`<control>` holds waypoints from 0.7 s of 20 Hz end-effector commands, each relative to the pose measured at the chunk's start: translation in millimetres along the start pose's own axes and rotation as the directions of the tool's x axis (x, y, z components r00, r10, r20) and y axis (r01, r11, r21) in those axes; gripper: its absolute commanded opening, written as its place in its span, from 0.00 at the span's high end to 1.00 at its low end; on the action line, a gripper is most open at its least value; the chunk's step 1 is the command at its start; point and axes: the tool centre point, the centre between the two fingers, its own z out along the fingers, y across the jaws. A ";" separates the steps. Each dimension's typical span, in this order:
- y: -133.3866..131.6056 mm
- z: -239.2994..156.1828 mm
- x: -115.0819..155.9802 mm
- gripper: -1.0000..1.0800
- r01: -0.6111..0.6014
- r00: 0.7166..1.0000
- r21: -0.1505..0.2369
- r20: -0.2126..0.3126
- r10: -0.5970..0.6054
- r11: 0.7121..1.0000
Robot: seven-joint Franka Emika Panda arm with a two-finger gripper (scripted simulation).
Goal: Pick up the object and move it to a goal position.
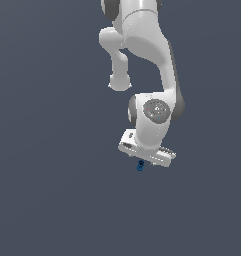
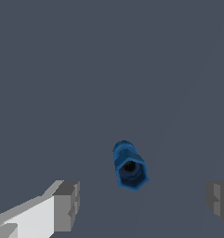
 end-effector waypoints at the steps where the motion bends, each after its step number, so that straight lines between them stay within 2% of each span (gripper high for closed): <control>1: -2.0 1.9 1.4 0.04 -0.017 1.000 0.000 -0.001 0.017 1.000; 8: -2.6 6.1 1.1 0.04 -0.018 1.000 0.000 -0.001 0.018 1.000; 14: -2.0 34.3 0.8 0.04 -0.021 1.000 0.000 -0.002 0.021 1.000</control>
